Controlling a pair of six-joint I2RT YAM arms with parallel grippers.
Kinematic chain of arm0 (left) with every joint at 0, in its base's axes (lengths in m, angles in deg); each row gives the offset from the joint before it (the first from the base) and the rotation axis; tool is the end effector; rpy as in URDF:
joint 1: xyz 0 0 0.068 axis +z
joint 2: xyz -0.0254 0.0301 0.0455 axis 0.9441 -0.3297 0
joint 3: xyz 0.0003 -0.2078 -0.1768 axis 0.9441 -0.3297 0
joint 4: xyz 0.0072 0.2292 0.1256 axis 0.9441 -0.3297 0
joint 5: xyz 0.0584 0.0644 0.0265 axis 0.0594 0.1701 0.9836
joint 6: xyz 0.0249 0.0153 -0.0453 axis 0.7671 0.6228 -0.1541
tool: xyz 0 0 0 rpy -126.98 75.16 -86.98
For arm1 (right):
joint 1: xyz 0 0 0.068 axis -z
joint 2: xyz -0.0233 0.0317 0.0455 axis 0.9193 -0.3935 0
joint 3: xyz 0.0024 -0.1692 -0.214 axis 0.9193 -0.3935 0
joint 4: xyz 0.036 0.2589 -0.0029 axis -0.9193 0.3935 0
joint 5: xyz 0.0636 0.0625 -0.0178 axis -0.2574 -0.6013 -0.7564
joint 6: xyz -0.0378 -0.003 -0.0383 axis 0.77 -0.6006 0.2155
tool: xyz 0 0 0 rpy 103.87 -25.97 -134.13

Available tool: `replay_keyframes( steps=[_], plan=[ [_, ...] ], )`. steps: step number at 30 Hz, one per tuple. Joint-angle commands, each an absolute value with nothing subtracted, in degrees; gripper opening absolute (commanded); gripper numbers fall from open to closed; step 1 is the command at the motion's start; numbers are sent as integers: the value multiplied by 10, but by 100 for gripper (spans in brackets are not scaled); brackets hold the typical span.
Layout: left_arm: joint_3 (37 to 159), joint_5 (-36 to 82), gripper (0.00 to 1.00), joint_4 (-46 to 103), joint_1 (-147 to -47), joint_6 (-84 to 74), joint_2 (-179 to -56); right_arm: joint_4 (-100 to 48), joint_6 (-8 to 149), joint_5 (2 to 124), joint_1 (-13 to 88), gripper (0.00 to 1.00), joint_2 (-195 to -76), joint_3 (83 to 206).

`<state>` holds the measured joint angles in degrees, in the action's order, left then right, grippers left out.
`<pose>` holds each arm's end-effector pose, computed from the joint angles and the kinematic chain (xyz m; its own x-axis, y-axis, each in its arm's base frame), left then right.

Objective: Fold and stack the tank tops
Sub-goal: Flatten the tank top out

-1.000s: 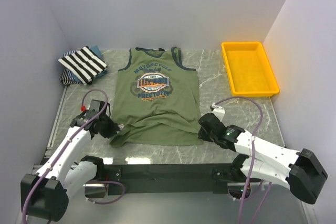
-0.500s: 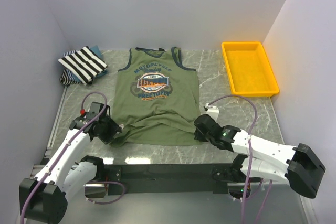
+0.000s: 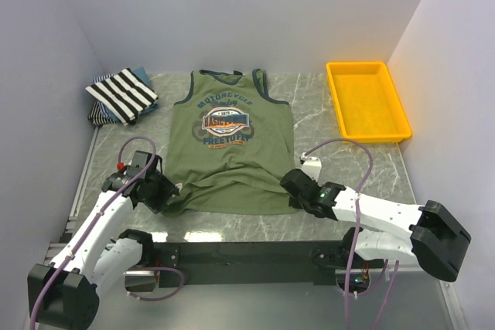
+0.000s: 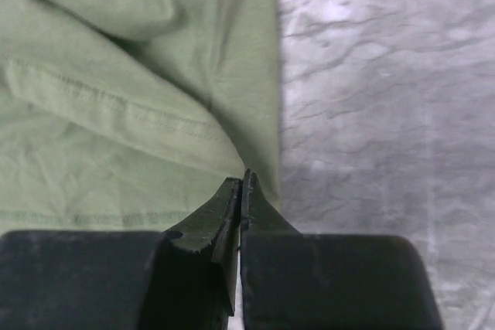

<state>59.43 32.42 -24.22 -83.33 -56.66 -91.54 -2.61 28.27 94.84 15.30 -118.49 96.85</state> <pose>0.1407 -0.0307 0.2037 -0.5918 -0.7821 -0.1950 -0.7053 0.6196 -0.3444 0.1310 0.1416 0.1636 -0.7963 0.1079 -0.5951 0.0228 0.9886 0.1487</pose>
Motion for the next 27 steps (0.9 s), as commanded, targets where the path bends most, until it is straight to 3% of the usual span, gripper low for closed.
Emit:
replay_keyframes(
  steps=[1,4,7,8,11,16,21,27],
  plan=[
    [609,325,55,-246,-835,-577,-915,8,251,1016,149,0,-1175,1000],
    [608,329,53,-248,-835,-576,-915,60,237,1047,151,0,-1127,1010],
    [602,328,44,-243,-835,-574,-919,101,209,1071,156,0,-1089,1029],
    [598,321,36,-242,-835,-573,-920,130,199,1087,157,0,-1080,1038],
    [588,317,26,-234,-836,-572,-923,163,187,1125,162,0,-1072,1061],
    [582,325,22,-223,-836,-567,-936,174,191,1139,206,0,-1067,1070],
    [581,329,13,-214,-835,-568,-946,125,222,1101,268,0,-1041,1045],
    [579,327,14,-217,-835,-567,-953,98,249,1077,320,0,-1024,1037]
  ],
)
